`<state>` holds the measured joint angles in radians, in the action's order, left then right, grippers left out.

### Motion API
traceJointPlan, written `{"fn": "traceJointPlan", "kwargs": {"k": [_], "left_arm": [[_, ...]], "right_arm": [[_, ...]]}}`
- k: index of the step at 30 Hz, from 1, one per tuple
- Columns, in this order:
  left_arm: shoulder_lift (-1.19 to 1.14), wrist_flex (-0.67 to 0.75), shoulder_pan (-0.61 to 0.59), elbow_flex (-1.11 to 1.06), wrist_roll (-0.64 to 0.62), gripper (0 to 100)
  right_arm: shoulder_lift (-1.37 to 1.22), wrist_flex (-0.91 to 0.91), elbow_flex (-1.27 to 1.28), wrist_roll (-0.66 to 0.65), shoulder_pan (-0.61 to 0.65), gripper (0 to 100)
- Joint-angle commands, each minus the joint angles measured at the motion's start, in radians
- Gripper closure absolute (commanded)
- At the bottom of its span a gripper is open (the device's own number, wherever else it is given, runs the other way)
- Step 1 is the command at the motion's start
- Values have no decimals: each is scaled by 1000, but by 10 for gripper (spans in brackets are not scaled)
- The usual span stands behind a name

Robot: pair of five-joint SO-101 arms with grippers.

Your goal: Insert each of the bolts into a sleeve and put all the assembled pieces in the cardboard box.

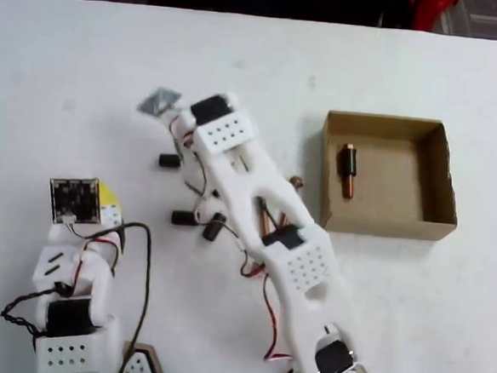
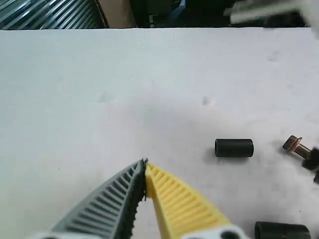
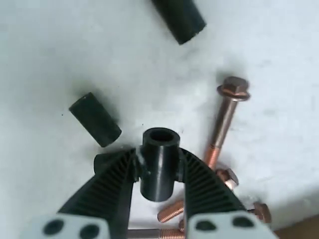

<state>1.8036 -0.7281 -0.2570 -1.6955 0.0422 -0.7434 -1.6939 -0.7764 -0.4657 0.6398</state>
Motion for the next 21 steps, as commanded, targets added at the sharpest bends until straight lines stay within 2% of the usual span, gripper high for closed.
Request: {"fn": "traceJointPlan", "kwargs": {"k": [1, 9, 21], "left_arm": [[4, -2, -2, 2, -5, 977], [4, -2, -1, 2, -5, 977], [5, -37, 38, 2, -5, 976]], "right_arm": [[222, -68, -69, 8, 2, 981], [486, -73, -38, 8, -2, 981], [1052, -67, 374, 8, -4, 981]]}}
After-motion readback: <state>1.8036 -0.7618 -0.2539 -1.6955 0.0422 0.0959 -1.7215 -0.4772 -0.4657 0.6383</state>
